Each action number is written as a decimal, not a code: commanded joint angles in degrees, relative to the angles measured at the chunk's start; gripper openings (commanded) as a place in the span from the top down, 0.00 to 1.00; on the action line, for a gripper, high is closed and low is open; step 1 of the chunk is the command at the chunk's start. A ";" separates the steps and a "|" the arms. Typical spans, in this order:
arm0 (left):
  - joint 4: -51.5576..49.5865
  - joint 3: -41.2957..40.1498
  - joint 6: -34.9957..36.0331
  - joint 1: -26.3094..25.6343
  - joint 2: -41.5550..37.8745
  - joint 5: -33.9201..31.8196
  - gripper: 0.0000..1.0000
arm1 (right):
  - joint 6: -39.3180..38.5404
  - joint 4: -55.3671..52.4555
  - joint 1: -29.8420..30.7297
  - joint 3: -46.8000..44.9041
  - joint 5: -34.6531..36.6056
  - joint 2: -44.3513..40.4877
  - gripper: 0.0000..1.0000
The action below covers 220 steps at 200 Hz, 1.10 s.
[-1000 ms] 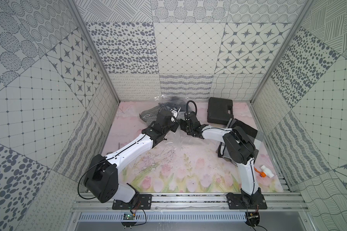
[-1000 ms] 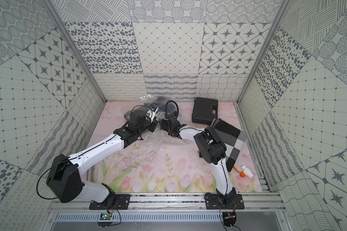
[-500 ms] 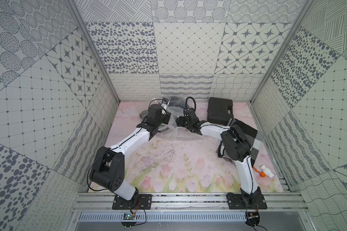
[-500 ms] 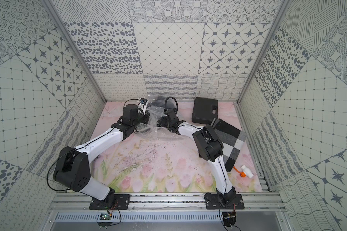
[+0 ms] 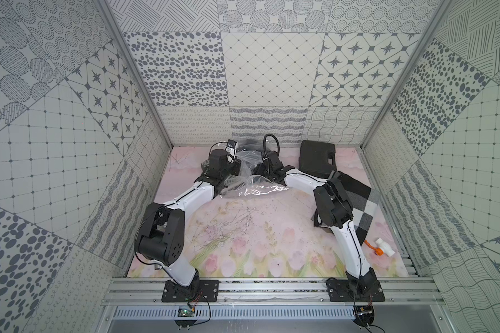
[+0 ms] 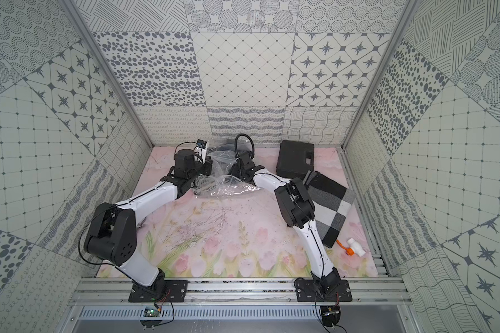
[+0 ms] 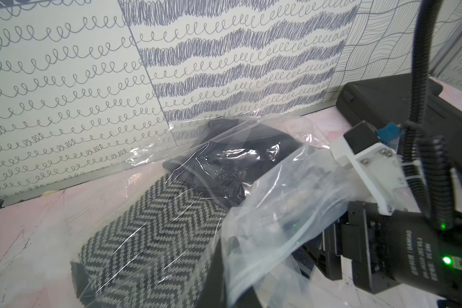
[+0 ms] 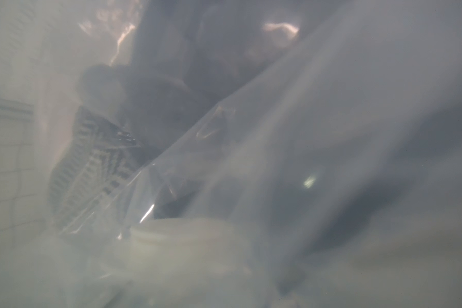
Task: Take the blanket out of the vacuum bag
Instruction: Take out the blanket from the vacuum bag.
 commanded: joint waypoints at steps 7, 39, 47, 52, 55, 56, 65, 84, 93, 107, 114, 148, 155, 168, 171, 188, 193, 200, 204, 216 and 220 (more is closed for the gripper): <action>9.41 3.74 -2.40 2.15 -0.83 0.30 1.00 | 1.07 -13.41 -2.86 5.66 5.13 6.56 0.33; 9.43 3.91 -1.93 2.59 -1.22 1.04 1.00 | 0.42 -21.23 -2.83 11.14 4.27 10.13 0.35; 9.61 3.82 -1.99 2.87 -1.22 1.30 1.00 | 0.26 -22.06 -2.91 11.26 4.82 10.30 0.35; 9.73 3.69 -2.01 2.94 -1.22 1.46 1.00 | 0.05 -22.80 -2.93 11.61 5.23 10.50 0.35; 9.76 3.61 -2.01 3.02 -1.22 1.56 1.00 | -0.17 -23.63 -2.96 12.08 5.56 10.67 0.35; 9.77 3.58 -2.05 3.07 -1.22 1.56 1.00 | -0.21 -23.92 -2.99 12.29 5.68 10.76 0.35; 9.95 3.34 -2.10 3.28 -1.31 1.89 1.00 | -0.25 -27.19 -3.23 14.39 6.53 11.75 0.36; 10.89 2.60 -2.68 3.66 -1.27 2.75 1.00 | -0.69 -31.81 -3.80 18.44 5.81 13.78 0.37; 11.23 2.34 -2.92 3.82 -1.15 2.88 1.00 | -0.38 -33.80 -4.10 20.42 4.81 14.63 0.37; 11.60 2.19 -3.20 3.97 -1.12 2.82 1.00 | 0.42 -35.40 -4.34 21.62 2.57 15.40 0.37; 12.06 1.98 -3.39 4.08 -1.18 2.80 1.00 | 0.72 -35.77 -4.42 21.92 1.71 15.53 0.37; 13.30 1.65 -3.72 4.49 -1.47 2.90 1.00 | 0.96 -43.30 -5.19 31.20 -1.40 20.05 0.44; 13.60 1.62 -3.89 4.69 -1.57 2.80 1.00 | 1.17 -45.71 -5.40 34.26 -1.91 21.71 0.46; 13.87 1.77 -4.12 5.14 -1.62 2.98 1.00 | 2.13 -47.27 -6.11 37.34 -4.63 23.59 0.45; 13.83 1.87 -4.12 5.24 -1.69 2.96 1.00 | 2.45 -47.66 -6.24 37.84 -5.18 23.92 0.46; 13.83 2.45 -4.57 6.06 -2.04 3.13 1.00 | 4.09 -51.12 -7.03 41.33 -7.78 25.85 0.65; 13.75 2.62 -4.69 6.31 -2.28 3.15 1.00 | 4.53 -52.07 -7.34 42.38 -8.95 26.54 0.66; 13.76 2.76 -4.86 6.65 -2.56 3.13 1.00 | 5.01 -53.09 -7.74 43.66 -10.54 27.38 0.69; 13.82 2.83 -4.93 6.79 -2.74 3.13 1.00 | 5.30 -53.80 -8.01 44.40 -11.58 27.94 0.73; 14.07 2.81 -5.12 7.19 -3.55 2.90 1.00 | 5.31 -54.68 -8.61 46.03 -13.39 29.12 0.81; 14.20 2.77 -5.18 7.34 -3.86 2.81 1.00 | 5.29 -54.91 -8.64 46.54 -13.51 29.42 0.85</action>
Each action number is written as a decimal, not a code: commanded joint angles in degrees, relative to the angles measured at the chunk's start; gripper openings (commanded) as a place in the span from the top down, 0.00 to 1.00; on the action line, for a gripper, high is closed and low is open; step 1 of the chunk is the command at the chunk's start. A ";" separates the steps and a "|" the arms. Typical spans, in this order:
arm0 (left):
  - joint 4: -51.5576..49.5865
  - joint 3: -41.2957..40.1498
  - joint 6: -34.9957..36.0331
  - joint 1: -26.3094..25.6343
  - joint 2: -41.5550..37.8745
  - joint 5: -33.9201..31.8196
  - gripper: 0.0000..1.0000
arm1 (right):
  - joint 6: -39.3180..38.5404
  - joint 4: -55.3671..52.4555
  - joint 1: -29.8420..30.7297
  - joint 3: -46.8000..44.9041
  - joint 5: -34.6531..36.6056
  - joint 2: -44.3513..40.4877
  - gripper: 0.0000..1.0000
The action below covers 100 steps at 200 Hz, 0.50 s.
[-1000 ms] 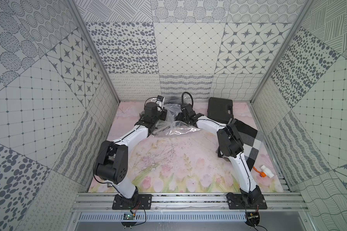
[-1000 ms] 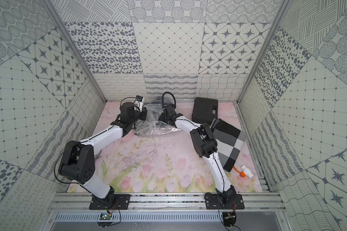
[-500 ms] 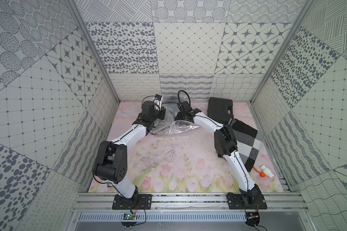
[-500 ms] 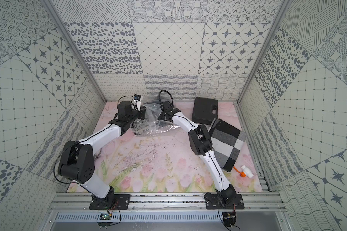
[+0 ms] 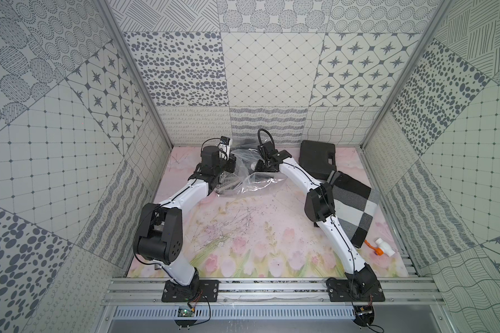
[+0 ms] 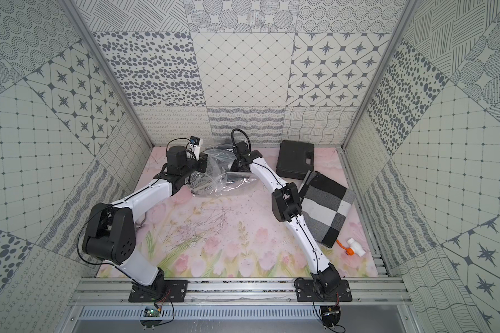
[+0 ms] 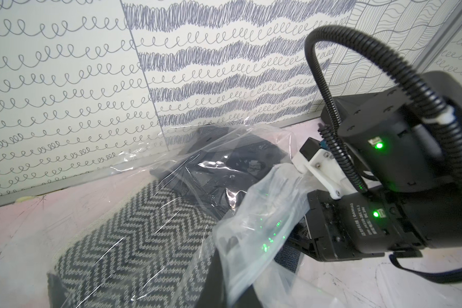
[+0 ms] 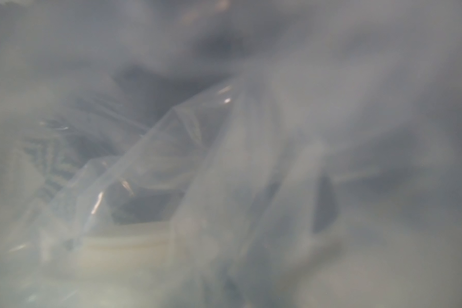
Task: Take the blanket out of the vacuum bag
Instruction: Take out the blanket from the vacuum bag.
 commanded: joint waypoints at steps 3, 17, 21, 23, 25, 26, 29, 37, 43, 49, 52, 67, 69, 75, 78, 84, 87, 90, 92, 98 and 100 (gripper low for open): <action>15.33 1.42 -3.03 2.70 -3.68 -5.94 1.00 | 5.55 -13.49 -5.95 0.58 -0.99 7.60 0.88; 15.56 1.02 -3.21 3.09 -4.46 -5.92 1.00 | 4.93 -13.09 -6.13 0.78 -1.19 7.60 1.00; 15.43 0.93 -3.26 3.23 -4.65 -5.82 1.00 | 4.50 -12.95 -6.07 0.67 -0.98 7.39 1.00; 15.35 0.89 -3.22 3.19 -4.69 -5.70 1.00 | 4.30 -12.91 -6.11 0.53 -0.87 7.30 1.00; 15.26 0.89 -3.19 3.18 -4.79 -5.65 1.00 | 4.01 -12.84 -6.08 0.36 -0.76 7.12 1.00; 15.19 0.84 -3.23 3.21 -4.82 -5.60 1.00 | 3.89 -12.78 -6.11 0.32 -0.75 7.01 1.00; 15.01 0.83 -3.16 3.29 -4.83 -5.43 1.00 | 3.41 -12.62 -5.98 -0.04 -0.47 6.65 1.00; 14.64 0.72 -3.00 3.29 -4.96 -5.16 1.00 | 2.17 -12.02 -5.73 -1.48 0.85 5.10 1.00; 14.60 0.50 -3.09 3.31 -5.01 -5.07 1.00 | 1.42 -10.99 -5.49 -3.46 1.74 3.35 1.00; 14.82 0.17 -3.39 3.31 -5.10 -4.95 1.00 | 0.74 -8.78 -5.33 -6.15 2.42 1.19 1.00; 14.92 -0.01 -3.56 3.32 -5.17 -4.93 1.00 | 0.46 -7.64 -5.19 -7.75 2.83 0.03 1.00; 15.67 -1.14 -4.80 3.27 -5.75 -4.66 1.00 | 0.17 -2.53 -4.89 -15.19 3.99 -5.44 1.00; 15.81 -1.31 -5.04 3.31 -5.87 -4.53 1.00 | 0.17 -1.76 -4.85 -16.14 3.80 -6.04 1.00; 16.14 -2.01 -5.82 3.32 -6.42 -4.34 1.00 | 0.08 0.46 -4.80 -18.75 2.77 -7.92 1.00; 16.28 -2.35 -6.23 3.32 -6.64 -4.21 1.00 | 0.01 1.62 -4.72 -20.09 2.32 -8.99 1.00; 16.63 -3.20 -6.95 3.31 -7.21 -3.87 1.00 | -0.09 3.38 -4.39 -22.81 1.82 -11.11 1.00; 16.76 -3.55 -7.35 3.31 -7.50 -3.61 1.00 | -0.17 4.38 -4.23 -24.13 1.68 -12.25 1.00; 16.78 -3.93 -7.72 3.31 -7.80 -3.37 1.00 | -0.29 5.74 -4.06 -25.62 1.55 -13.40 1.00; 16.79 -4.17 -7.94 3.28 -8.01 -3.18 1.00 | -0.41 6.63 -3.85 -26.68 1.54 -14.27 1.00; 16.79 -4.94 -8.69 3.18 -8.76 -2.73 1.00 | -0.88 9.35 -3.34 -30.03 2.51 -17.00 1.00; 16.79 -5.23 -8.93 3.20 -8.97 -2.56 1.00 | -1.02 10.11 -3.21 -31.14 2.70 -17.96 1.00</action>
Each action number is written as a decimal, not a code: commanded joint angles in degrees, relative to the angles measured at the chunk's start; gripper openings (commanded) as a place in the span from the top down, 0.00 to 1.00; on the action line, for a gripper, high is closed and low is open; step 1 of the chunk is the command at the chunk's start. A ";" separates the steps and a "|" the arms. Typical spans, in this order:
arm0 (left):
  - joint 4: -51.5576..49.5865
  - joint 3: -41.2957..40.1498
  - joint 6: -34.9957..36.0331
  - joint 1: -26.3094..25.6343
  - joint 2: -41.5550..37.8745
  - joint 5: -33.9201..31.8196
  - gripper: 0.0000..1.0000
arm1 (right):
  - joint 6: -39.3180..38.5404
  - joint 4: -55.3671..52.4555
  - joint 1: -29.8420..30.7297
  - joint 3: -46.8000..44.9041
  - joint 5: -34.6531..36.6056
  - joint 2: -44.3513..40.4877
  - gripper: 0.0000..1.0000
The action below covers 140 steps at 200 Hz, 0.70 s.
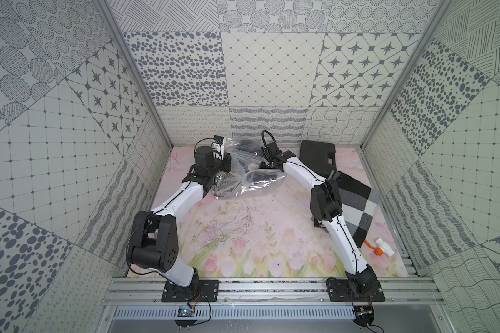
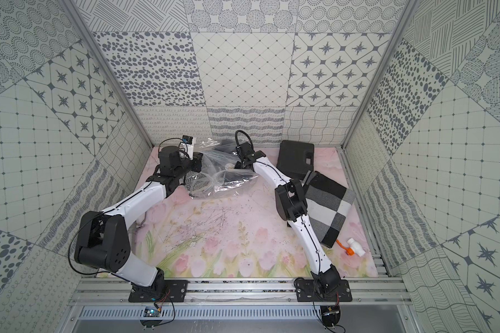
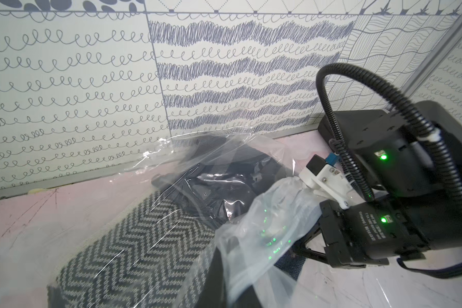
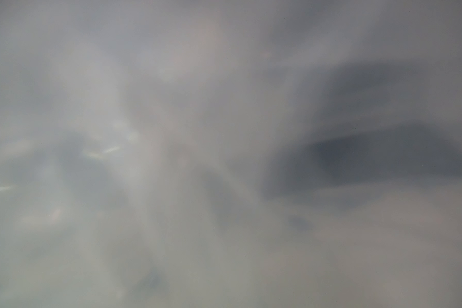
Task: Take the blanket out of the vacuum bag
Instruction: Take out the blanket from the vacuum bag.
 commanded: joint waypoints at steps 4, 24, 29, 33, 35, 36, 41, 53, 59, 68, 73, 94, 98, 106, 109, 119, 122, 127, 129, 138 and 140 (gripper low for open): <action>16.72 -3.10 -6.22 1.37 -4.60 -3.42 1.00 | 0.29 3.49 -2.02 -12.33 6.98 -7.86 1.00; 16.47 -5.93 -6.86 0.06 -6.91 -1.58 1.00 | -0.15 14.00 -0.45 -24.20 7.26 -16.99 1.00; 16.47 -6.60 -6.74 -0.47 -7.43 -1.35 1.00 | 0.04 17.03 -0.04 -26.59 7.05 -18.98 1.00; 16.42 -7.19 -6.63 -0.93 -7.81 -1.16 1.00 | 0.01 20.30 0.24 -29.06 6.43 -20.63 1.00; 16.38 -7.47 -6.68 -1.21 -8.03 -1.07 1.00 | -0.03 21.86 0.31 -30.54 6.14 -21.39 1.00; 16.33 -7.65 -6.60 -1.43 -8.12 -1.09 1.00 | -0.03 22.26 0.40 -31.19 6.10 -21.80 1.00; 16.08 -8.23 -6.33 -2.14 -8.57 -0.90 1.00 | 0.26 24.66 0.76 -33.70 6.20 -23.37 1.00; 15.16 -9.58 -5.42 -4.33 -9.47 -1.27 1.00 | 1.17 27.81 1.31 -36.96 6.28 -25.74 1.00; 14.68 -10.21 -4.98 -5.44 -9.85 -1.72 1.00 | 1.46 29.42 1.36 -38.18 4.98 -26.40 1.00; 14.73 -11.32 -4.68 -7.19 -10.35 -2.19 1.00 | 2.53 31.96 1.57 -39.62 4.00 -27.31 1.00; 14.91 -11.93 -4.74 -8.16 -10.58 -2.37 1.00 | 3.23 34.75 1.55 -40.68 3.18 -27.96 1.00; 16.03 -14.38 -3.30 -12.82 -11.19 -4.70 1.00 | 6.72 42.89 1.72 -41.74 -0.56 -28.61 1.00; 16.21 -14.80 -2.57 -13.82 -11.02 -5.45 1.00 | 7.03 44.05 1.78 -41.41 -1.52 -28.40 1.00; 16.97 -15.49 -1.01 -15.76 -10.41 -6.92 1.00 | 7.63 45.43 2.12 -40.52 -2.81 -28.14 1.00; 17.29 -15.62 -0.39 -16.40 -10.18 -7.57 1.00 | 7.97 46.50 2.24 -40.44 -3.31 -28.11 1.00; 18.82 -16.49 0.71 -18.29 -8.82 -10.98 1.00 | 9.73 51.49 2.67 -41.34 -4.64 -28.47 1.00; 19.45 -16.75 0.81 -18.59 -8.28 -11.90 1.00 | 10.13 52.14 2.80 -41.50 -4.92 -28.59 1.00; 20.57 -17.27 0.88 -19.02 -7.35 -12.83 1.00 | 10.59 52.70 2.98 -41.80 -5.07 -28.97 1.00; 20.98 -17.36 0.82 -19.16 -6.97 -12.98 1.00 | 10.77 52.90 3.06 -41.92 -5.18 -29.10 1.00; 22.87 -18.04 0.91 -19.60 -4.99 -14.62 1.00 | 11.84 54.94 3.44 -43.19 -6.05 -30.26 1.00; 23.01 -18.07 0.83 -19.66 -4.69 -15.05 1.00 | 12.23 55.53 3.59 -43.59 -6.26 -30.61 1.00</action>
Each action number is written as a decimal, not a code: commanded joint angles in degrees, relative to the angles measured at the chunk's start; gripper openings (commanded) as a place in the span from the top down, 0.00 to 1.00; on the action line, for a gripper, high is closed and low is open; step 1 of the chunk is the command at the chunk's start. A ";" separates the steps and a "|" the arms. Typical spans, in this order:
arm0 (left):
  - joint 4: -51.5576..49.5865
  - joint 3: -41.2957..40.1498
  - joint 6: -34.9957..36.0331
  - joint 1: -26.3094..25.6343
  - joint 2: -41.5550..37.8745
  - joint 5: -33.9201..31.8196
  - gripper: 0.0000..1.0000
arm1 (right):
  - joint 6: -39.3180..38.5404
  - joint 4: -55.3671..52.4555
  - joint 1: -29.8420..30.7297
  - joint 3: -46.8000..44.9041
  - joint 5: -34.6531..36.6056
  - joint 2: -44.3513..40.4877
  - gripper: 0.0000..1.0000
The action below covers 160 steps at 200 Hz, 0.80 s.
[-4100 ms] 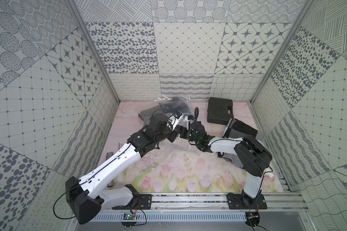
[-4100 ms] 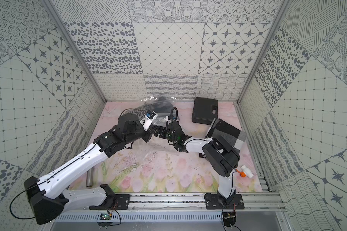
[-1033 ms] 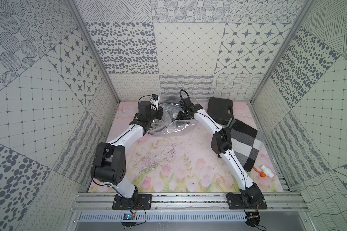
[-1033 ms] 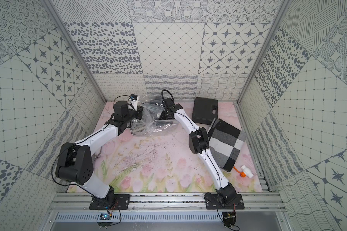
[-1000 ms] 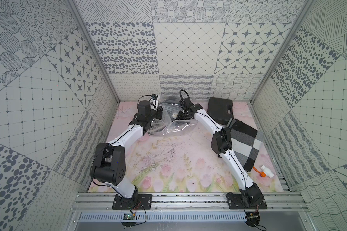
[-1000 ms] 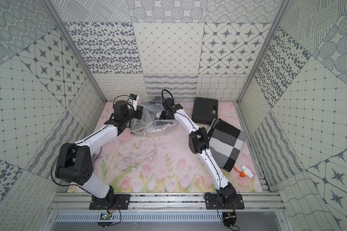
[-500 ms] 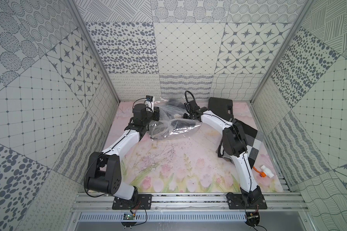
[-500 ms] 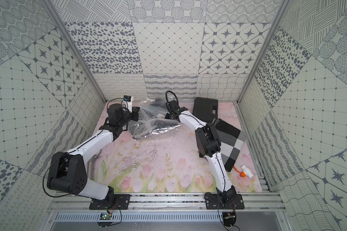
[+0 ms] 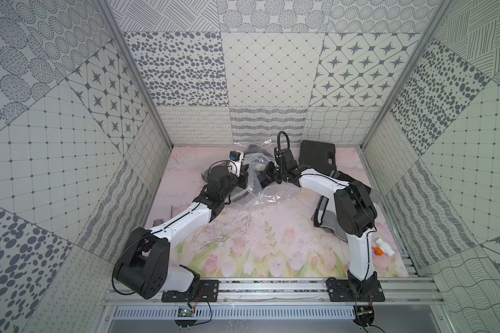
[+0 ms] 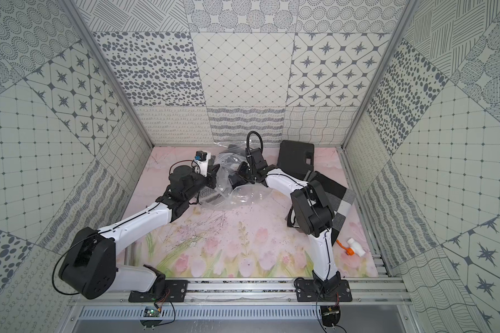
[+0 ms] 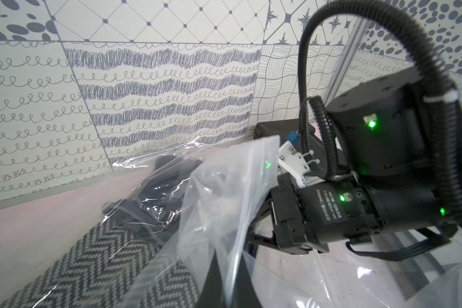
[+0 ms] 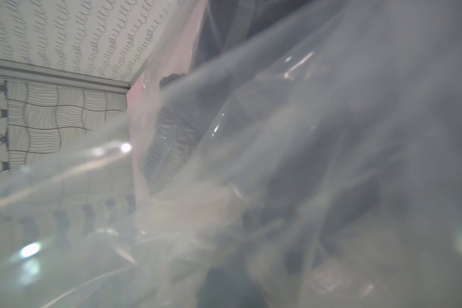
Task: Take the blanket out of the vacuum bag
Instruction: Take out the blanket from the vacuum bag.
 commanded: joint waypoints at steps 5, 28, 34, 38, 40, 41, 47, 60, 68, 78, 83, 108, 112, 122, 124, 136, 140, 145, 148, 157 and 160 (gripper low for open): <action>8.84 -2.52 3.03 -3.84 4.92 -10.08 1.00 | 5.10 15.90 1.93 -2.47 -5.43 -5.12 1.00; 11.40 -3.31 4.15 -4.92 6.64 -12.14 1.00 | 0.94 4.78 4.32 -4.06 -2.29 -11.45 1.00; 11.50 -3.04 4.24 -4.92 7.08 -12.12 1.00 | -0.36 2.63 5.07 -5.58 -0.76 -13.46 1.00; 11.26 -2.71 4.32 -4.98 7.35 -11.89 1.00 | -0.72 1.48 5.61 -7.00 0.16 -14.94 1.00; 11.16 -2.56 4.36 -4.99 7.42 -11.76 1.00 | -0.76 1.13 5.81 -7.85 0.73 -15.71 1.00; 11.11 -2.49 4.36 -4.99 7.48 -11.70 1.00 | -0.76 0.96 5.88 -8.33 0.90 -16.11 1.00; 10.83 -2.14 4.54 -5.02 7.84 -11.31 1.00 | -0.65 0.63 6.51 -11.27 2.24 -18.18 1.00; 11.47 -2.06 4.63 -5.31 8.59 -11.03 1.00 | 0.28 0.67 7.19 -17.85 4.30 -22.51 1.00; 11.80 -2.15 4.34 -5.51 9.04 -11.02 1.00 | -0.33 1.00 7.56 -21.94 5.93 -24.69 1.00; 11.85 -2.26 3.81 -5.71 9.32 -10.85 1.00 | -1.55 1.47 7.41 -26.38 7.13 -26.22 1.00; 11.72 -2.38 3.77 -5.82 9.40 -10.69 1.00 | -1.95 2.18 7.23 -28.25 7.67 -26.71 1.00; 9.77 -2.17 5.11 -6.78 8.68 -11.71 1.00 | -2.47 2.29 6.17 -30.81 8.01 -26.92 1.00; 9.58 -2.22 5.23 -6.88 8.39 -11.85 1.00 | -3.04 1.84 6.14 -30.41 8.01 -26.61 1.00; 9.40 -2.27 5.25 -6.82 7.86 -11.98 1.00 | -3.80 2.34 5.92 -29.47 6.44 -24.85 0.89; 9.35 -2.25 5.23 -6.83 7.81 -11.98 1.00 | -3.92 2.66 5.74 -29.29 5.80 -24.29 0.81; 8.85 -1.88 5.16 -6.84 7.62 -11.98 1.00 | -5.22 4.99 5.16 -27.91 2.18 -21.14 0.70; 8.53 -1.74 5.16 -6.86 7.62 -12.03 1.00 | -6.03 5.65 5.15 -27.40 1.68 -20.22 0.69; 7.98 -1.48 5.24 -6.95 7.54 -12.07 1.00 | -6.65 5.07 5.31 -26.60 2.20 -19.43 0.65; 7.65 -1.46 5.39 -7.13 7.41 -12.15 1.00 | -6.80 4.42 5.28 -26.22 2.79 -18.94 0.59; 6.83 -1.43 5.89 -7.31 6.91 -12.37 1.00 | -8.02 4.91 5.05 -25.88 3.08 -18.08 0.41; 6.58 -1.44 6.02 -7.45 6.68 -12.48 1.00 | -8.63 5.13 5.03 -25.86 3.35 -18.02 0.38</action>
